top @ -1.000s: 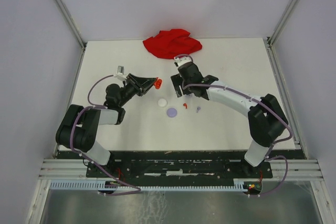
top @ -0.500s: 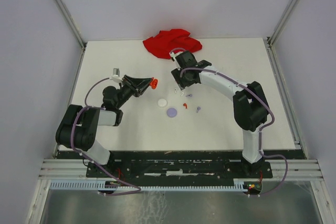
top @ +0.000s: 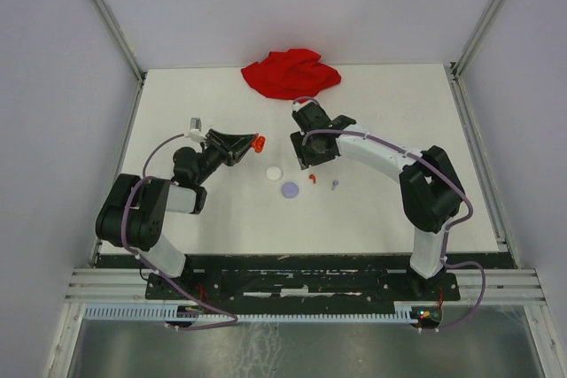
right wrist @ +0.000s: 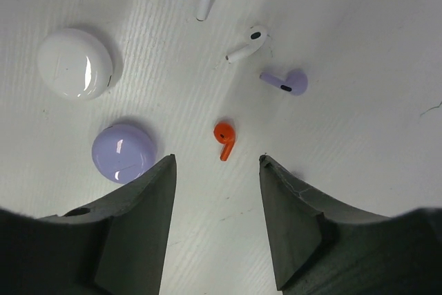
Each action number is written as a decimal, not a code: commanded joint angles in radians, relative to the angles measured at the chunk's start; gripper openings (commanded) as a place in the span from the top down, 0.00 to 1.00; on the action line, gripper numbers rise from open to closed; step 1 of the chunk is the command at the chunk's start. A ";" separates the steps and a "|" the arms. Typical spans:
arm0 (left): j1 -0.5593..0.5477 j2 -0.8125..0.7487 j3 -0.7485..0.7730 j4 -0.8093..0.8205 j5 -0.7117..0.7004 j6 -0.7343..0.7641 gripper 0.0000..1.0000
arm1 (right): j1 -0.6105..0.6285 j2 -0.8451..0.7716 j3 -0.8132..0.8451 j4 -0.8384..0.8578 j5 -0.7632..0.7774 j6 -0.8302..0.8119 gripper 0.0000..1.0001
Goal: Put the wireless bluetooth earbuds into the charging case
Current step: Pick up the earbud from the center of the board.
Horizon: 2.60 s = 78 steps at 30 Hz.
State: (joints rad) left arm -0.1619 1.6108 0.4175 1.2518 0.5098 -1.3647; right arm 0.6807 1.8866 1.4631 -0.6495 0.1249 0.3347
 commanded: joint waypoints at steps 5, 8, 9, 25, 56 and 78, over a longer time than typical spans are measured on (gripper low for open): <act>0.006 0.022 -0.004 0.092 0.030 -0.056 0.97 | 0.009 0.018 0.002 0.000 0.017 0.155 0.42; 0.008 0.033 -0.004 0.105 0.035 -0.063 0.97 | 0.010 0.037 0.002 -0.004 0.018 0.168 0.42; 0.009 0.036 -0.005 0.112 0.036 -0.069 0.97 | 0.011 0.043 0.002 -0.004 0.017 0.170 0.42; 0.021 0.058 -0.019 0.152 0.051 -0.086 0.97 | 0.011 0.105 -0.009 0.000 0.022 0.193 0.47; 0.032 0.112 -0.025 0.229 0.066 -0.125 0.97 | 0.008 0.167 0.002 0.001 0.023 0.201 0.57; 0.042 0.126 -0.028 0.247 0.073 -0.132 0.97 | 0.005 0.190 0.004 0.014 0.015 0.205 0.64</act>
State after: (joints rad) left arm -0.1257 1.7252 0.3904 1.4246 0.5610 -1.4532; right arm 0.6861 2.0422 1.4563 -0.6495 0.1383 0.5259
